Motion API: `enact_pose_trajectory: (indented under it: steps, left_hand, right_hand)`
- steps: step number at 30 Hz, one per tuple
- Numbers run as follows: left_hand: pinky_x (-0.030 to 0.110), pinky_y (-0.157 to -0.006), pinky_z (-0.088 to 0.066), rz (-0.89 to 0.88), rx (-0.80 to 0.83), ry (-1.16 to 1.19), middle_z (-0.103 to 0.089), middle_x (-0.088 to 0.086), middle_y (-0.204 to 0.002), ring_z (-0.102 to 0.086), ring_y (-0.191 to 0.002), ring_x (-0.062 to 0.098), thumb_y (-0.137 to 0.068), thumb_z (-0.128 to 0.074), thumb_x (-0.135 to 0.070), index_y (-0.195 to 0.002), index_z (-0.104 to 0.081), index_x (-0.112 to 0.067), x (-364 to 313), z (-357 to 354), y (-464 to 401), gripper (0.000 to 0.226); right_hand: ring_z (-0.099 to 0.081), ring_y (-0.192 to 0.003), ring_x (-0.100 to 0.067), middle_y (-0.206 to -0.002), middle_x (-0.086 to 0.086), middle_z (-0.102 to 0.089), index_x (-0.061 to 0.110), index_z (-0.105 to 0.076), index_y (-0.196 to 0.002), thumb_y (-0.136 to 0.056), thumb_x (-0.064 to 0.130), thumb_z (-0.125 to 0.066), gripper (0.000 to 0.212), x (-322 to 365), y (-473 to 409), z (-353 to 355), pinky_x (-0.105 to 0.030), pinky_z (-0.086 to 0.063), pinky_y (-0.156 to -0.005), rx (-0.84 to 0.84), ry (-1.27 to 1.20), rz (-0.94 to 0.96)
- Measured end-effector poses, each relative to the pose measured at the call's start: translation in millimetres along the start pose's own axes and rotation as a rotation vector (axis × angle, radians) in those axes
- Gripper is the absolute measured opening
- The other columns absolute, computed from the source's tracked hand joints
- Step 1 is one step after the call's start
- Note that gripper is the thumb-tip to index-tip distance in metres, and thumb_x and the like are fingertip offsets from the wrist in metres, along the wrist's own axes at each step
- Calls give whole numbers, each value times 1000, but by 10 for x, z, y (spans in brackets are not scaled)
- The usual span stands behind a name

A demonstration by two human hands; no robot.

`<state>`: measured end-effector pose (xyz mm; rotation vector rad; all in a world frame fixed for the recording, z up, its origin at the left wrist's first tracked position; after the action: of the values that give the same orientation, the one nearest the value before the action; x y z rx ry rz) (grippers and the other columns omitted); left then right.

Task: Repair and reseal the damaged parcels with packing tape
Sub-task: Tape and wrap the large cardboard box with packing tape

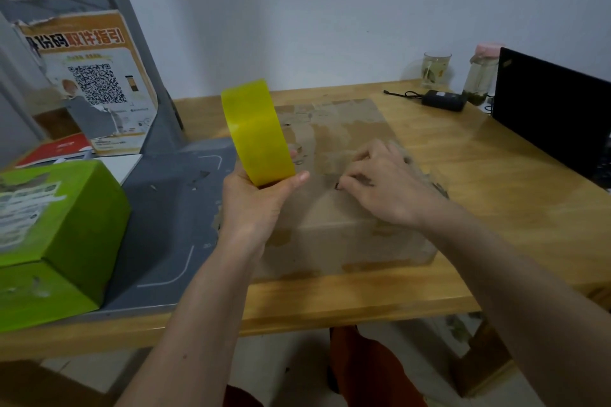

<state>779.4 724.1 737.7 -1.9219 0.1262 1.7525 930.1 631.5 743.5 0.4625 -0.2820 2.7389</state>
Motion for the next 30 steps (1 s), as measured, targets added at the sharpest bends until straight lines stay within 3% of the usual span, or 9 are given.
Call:
enact_pose_trajectory:
  steps: [4, 6, 9, 13, 18, 23, 26, 28, 30]
  left_hand:
    - [11, -68, -51, 4, -2, 1, -71, -28, -82, -66, -84, -9, -74, -82, -12, -96, -72, -27, 13, 13, -7, 29]
    - [13, -70, -51, 3, -2, 3, -71, -29, -81, -66, -85, -9, -75, -82, -12, -93, -71, -30, 18, 15, -11, 28]
    - [14, -71, -51, -7, 2, 0, -71, -29, -81, -66, -85, -9, -75, -82, -12, -91, -71, -31, 11, 17, -8, 27]
    - [8, -67, -50, -6, 10, 6, -70, -31, -78, -65, -83, -13, -75, -82, -12, -89, -70, -32, 19, 5, -9, 27]
    - [7, -66, -50, -2, 16, 9, -69, -32, -76, -65, -80, -13, -75, -82, -12, -89, -70, -31, 8, 1, 4, 26]
    - [7, -64, -48, -12, 9, 24, -70, -30, -76, -66, -79, -12, -75, -81, -9, -90, -71, -28, -12, 18, 6, 26]
    - [7, -64, -48, -19, 9, 12, -70, -30, -78, -65, -81, -11, -75, -82, -11, -93, -71, -28, -14, 18, 9, 27]
    - [7, -64, -49, -22, 17, 6, -70, -31, -78, -65, -82, -12, -75, -82, -12, -92, -71, -29, -13, 9, 11, 27]
    - [6, -64, -48, -21, 20, 4, -69, -32, -77, -65, -81, -13, -75, -82, -11, -90, -70, -32, -15, 7, 13, 28]
  right_hand:
    - [-4, -145, -22, -159, 5, -13, 27, -71, -102, -99, 44, -41, 34, 49, -162, -230, -48, -11, -116, 277, 72, 21]
    - [-9, -146, -23, -159, 6, -15, 27, -70, -93, -98, 41, -45, 29, 15, -207, -285, -47, -13, -117, 342, -53, 5]
    - [-27, -140, -18, -155, 5, -29, 25, -68, -74, -92, 29, -61, 19, -26, -248, -233, -36, -23, -111, 242, -322, -39]
    - [-34, -136, -16, -150, 3, -38, 13, -70, -70, -89, 20, -65, 20, -99, -254, -145, -30, -26, -101, 82, -420, -100]
    - [-55, -114, -18, -117, 0, -61, 15, -67, -96, -92, 26, -61, 13, -115, -263, -78, -28, -43, -91, 0, -511, -71]
    - [-45, -102, -11, -104, 6, -52, 31, -58, -86, -78, 39, -75, 21, -148, -232, 22, -29, -38, -85, -71, -123, -22]
    - [-53, -94, -9, -91, 14, -58, 29, -65, -79, -78, 36, -76, 13, -147, -202, 48, -29, -45, -79, -21, -139, -6]
    - [-56, -90, -6, -96, 11, -64, 24, -70, -88, -82, 27, -73, 7, -117, -183, 59, -16, -43, -73, 55, -137, 30]
    - [-56, -92, -6, -100, 9, -65, 22, -71, -99, -84, 23, -71, 15, -117, -191, 86, -17, -43, -75, 86, -98, 42]
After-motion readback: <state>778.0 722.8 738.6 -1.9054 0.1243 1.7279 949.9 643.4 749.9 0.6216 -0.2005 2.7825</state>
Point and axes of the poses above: each hand's wrist, its own y-axis away from the middle knuckle, its own z-axis out of the back of the hand, x = y × z, the point moved 10 cm from there along -y, towards the middle knuckle
